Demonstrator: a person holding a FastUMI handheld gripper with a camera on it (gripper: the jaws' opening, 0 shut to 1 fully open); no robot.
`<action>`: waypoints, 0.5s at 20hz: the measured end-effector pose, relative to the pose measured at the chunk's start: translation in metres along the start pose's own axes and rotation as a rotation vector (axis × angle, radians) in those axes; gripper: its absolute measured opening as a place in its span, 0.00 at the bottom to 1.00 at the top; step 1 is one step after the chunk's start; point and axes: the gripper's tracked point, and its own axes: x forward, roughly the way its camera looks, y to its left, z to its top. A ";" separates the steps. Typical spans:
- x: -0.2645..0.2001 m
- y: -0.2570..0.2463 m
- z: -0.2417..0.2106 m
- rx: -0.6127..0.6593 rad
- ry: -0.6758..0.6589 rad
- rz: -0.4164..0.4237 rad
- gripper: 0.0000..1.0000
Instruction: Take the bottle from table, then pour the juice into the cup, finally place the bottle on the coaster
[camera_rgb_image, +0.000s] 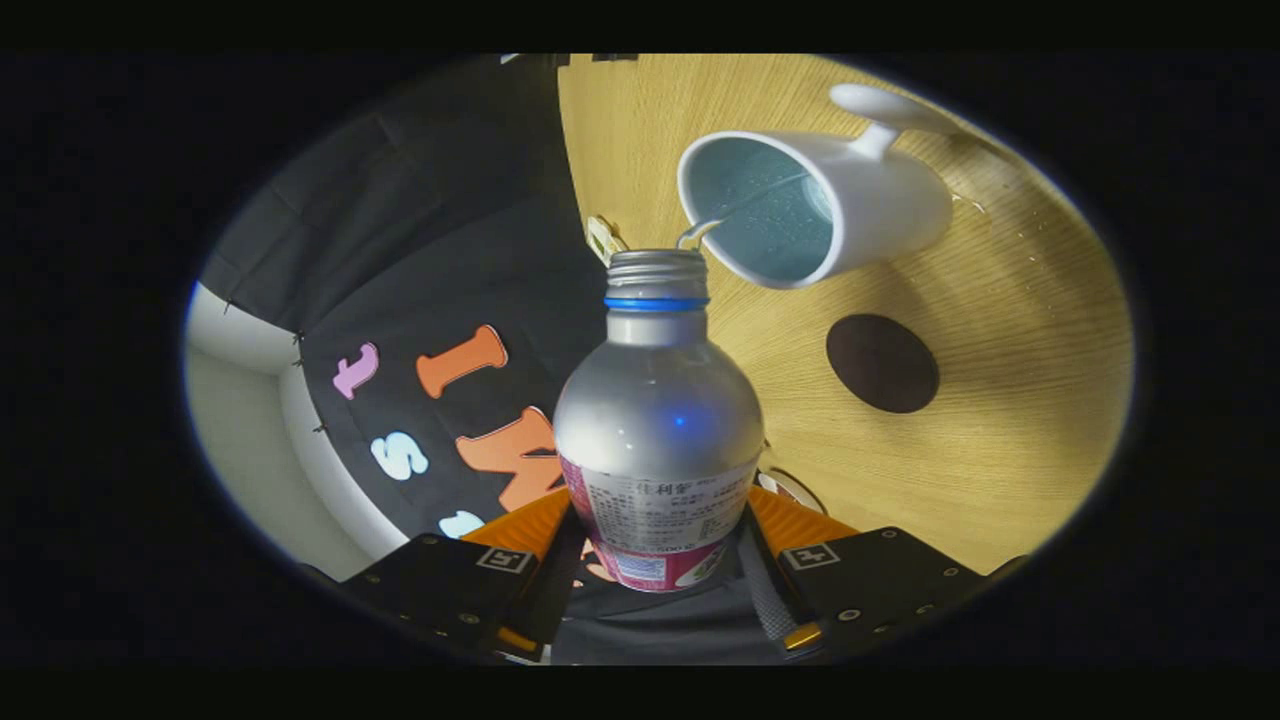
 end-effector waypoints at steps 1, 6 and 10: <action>0.001 0.001 -0.001 0.005 0.002 0.002 0.75; 0.003 0.002 -0.001 0.027 0.000 0.001 0.75; 0.004 0.003 -0.002 0.033 -0.001 0.002 0.75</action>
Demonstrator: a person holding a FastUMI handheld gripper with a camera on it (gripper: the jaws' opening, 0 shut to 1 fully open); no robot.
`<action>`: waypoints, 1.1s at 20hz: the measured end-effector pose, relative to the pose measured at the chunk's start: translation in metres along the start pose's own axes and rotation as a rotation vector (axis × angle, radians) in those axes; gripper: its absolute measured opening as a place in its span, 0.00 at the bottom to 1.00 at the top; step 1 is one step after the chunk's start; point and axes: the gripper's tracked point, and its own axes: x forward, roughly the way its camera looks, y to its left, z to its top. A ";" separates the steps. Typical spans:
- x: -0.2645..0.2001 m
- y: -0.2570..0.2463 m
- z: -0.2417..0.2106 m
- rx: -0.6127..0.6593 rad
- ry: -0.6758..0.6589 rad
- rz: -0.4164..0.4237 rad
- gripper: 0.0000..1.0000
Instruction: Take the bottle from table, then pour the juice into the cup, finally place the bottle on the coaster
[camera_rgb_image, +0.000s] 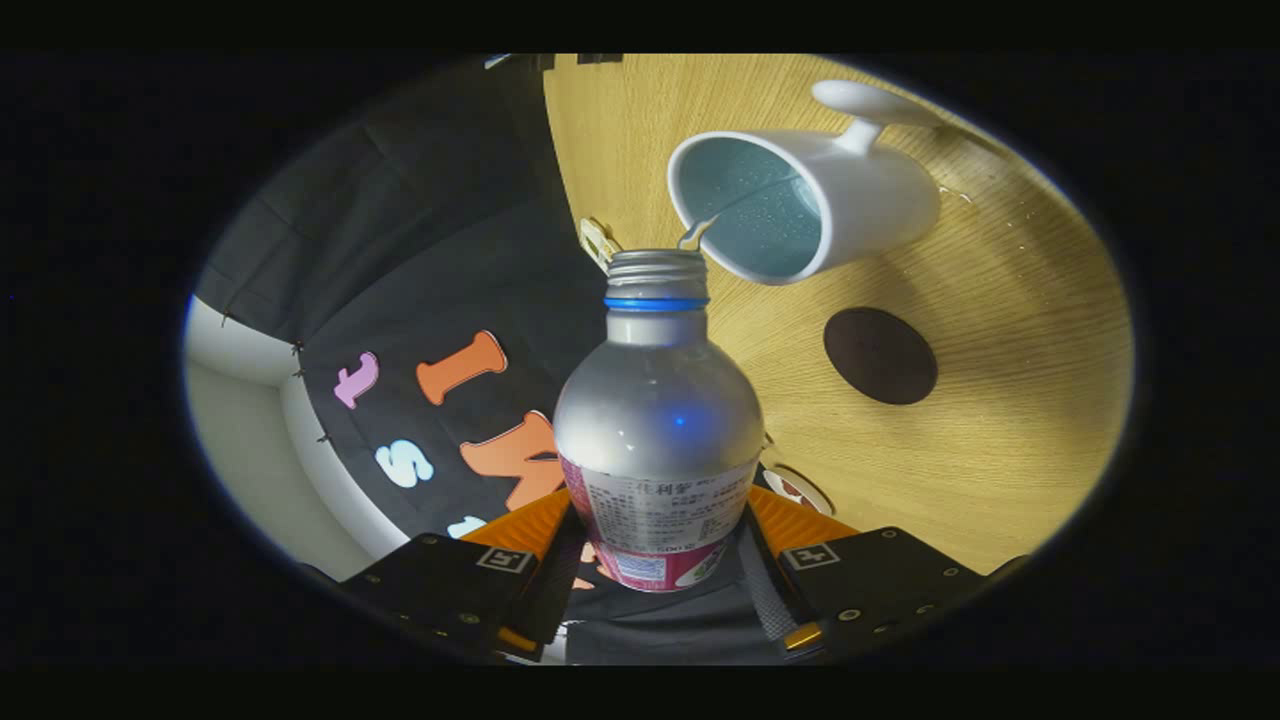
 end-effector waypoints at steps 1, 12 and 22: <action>0.000 0.001 0.000 0.003 0.001 -0.001 0.75; -0.001 0.006 0.001 0.043 -0.004 0.006 0.76; 0.001 0.006 -0.003 0.084 -0.006 0.002 0.76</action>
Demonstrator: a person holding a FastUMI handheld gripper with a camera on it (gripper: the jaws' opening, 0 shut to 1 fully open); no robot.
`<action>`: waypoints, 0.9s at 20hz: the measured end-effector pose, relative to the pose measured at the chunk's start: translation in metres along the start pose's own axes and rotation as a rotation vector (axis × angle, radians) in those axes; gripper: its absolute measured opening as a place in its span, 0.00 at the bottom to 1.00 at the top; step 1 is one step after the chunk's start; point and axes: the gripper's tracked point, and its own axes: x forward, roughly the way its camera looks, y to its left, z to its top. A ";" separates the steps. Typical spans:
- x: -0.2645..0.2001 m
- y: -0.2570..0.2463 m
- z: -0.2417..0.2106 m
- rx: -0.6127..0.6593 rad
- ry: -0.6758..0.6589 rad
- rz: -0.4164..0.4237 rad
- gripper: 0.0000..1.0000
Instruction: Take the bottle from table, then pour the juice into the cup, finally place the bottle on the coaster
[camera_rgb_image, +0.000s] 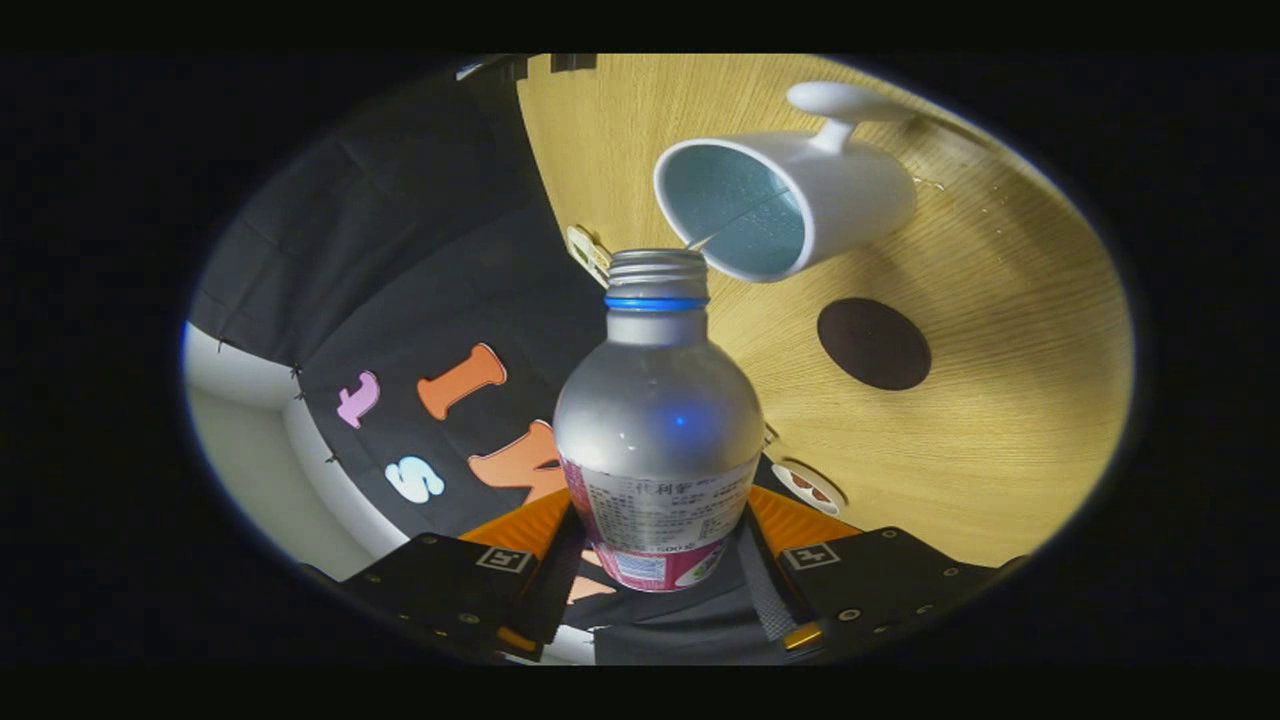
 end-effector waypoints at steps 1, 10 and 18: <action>0.000 0.000 0.000 0.003 -0.002 -0.001 0.76; -0.001 0.002 0.006 0.043 -0.015 0.007 0.75; 0.001 0.002 0.000 0.079 -0.004 0.023 0.75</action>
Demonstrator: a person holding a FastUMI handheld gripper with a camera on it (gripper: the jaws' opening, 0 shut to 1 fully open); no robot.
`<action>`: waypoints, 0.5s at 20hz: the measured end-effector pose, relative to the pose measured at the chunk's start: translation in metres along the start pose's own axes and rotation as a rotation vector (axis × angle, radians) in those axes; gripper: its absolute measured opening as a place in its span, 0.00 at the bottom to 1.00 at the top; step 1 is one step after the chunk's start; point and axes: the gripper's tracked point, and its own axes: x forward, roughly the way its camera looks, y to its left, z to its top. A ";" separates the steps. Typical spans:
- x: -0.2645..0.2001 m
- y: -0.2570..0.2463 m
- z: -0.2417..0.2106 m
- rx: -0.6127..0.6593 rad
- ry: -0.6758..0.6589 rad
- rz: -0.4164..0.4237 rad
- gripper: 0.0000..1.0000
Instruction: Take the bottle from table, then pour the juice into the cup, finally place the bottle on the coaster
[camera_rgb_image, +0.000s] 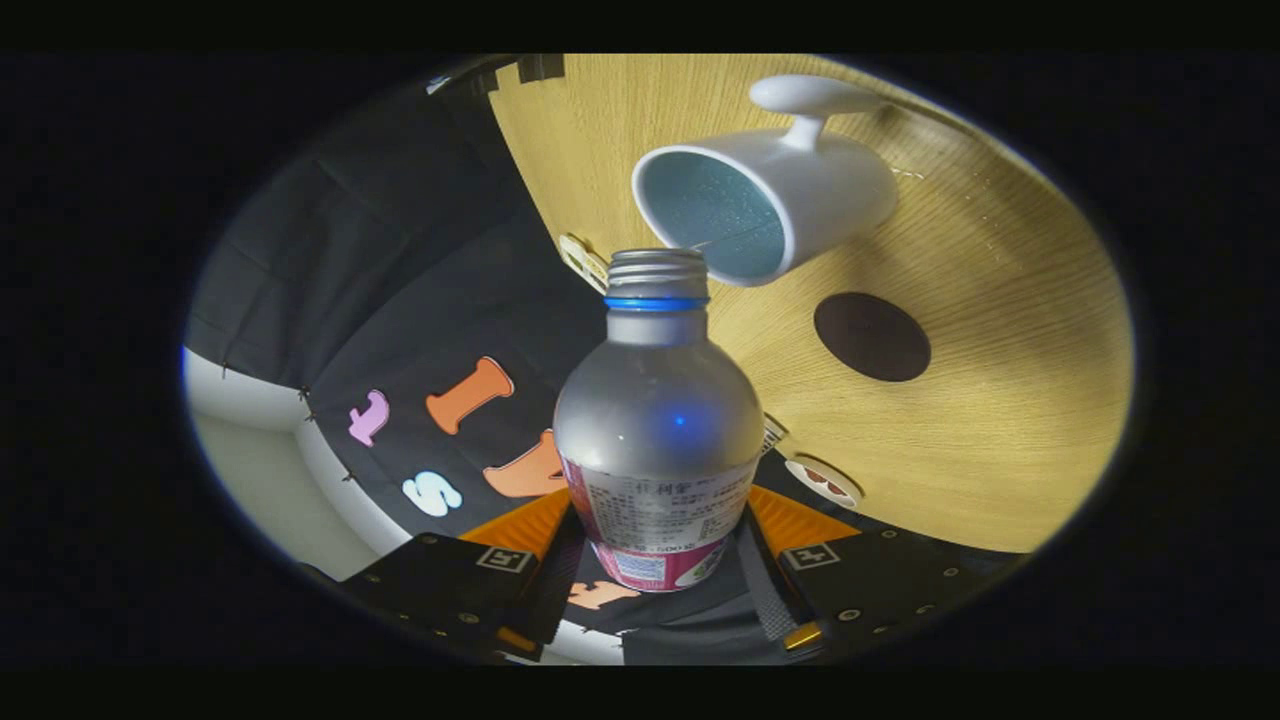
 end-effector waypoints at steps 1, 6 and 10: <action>0.000 0.001 0.000 0.005 -0.001 0.001 0.75; -0.002 0.003 0.001 0.013 -0.010 0.008 0.75; -0.001 0.005 0.002 0.026 -0.012 0.014 0.76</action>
